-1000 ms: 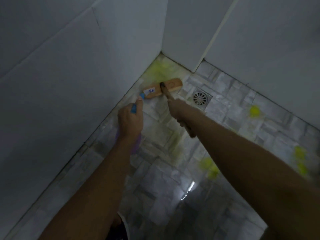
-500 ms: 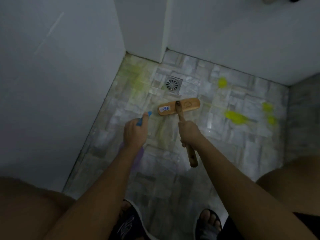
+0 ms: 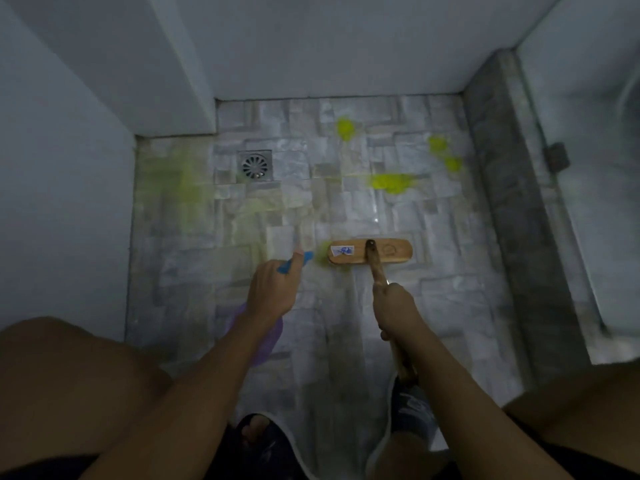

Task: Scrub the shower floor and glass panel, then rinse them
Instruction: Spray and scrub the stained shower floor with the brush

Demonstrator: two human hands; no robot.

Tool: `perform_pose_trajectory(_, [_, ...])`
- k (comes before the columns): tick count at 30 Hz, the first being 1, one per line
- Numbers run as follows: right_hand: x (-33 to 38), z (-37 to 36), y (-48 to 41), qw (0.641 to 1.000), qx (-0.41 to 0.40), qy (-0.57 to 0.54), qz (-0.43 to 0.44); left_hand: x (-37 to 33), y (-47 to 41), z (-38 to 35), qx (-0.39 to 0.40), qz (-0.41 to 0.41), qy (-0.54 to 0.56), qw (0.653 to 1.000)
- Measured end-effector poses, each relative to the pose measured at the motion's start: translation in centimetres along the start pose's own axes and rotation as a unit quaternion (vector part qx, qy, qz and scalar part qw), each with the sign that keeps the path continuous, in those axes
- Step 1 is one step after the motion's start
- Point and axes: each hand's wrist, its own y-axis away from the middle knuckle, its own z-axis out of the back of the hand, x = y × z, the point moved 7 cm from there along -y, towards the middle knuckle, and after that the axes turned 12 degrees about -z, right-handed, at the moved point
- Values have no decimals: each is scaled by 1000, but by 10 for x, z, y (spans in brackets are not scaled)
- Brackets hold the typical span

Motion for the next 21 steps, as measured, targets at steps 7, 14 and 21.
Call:
perform_pose_trajectory(7, [-40,-21,10,998,1,59,16,2,-1,-18,31,11,14,999])
perform_pose_trajectory(14, [-40,-59,1,991,31,123,44,3,-16,-3,-31,8,44,999])
perform_pose_trajectory(21, [92,-65,-34,983,21,138,122,-10,-35,30,-127,-36,31,991])
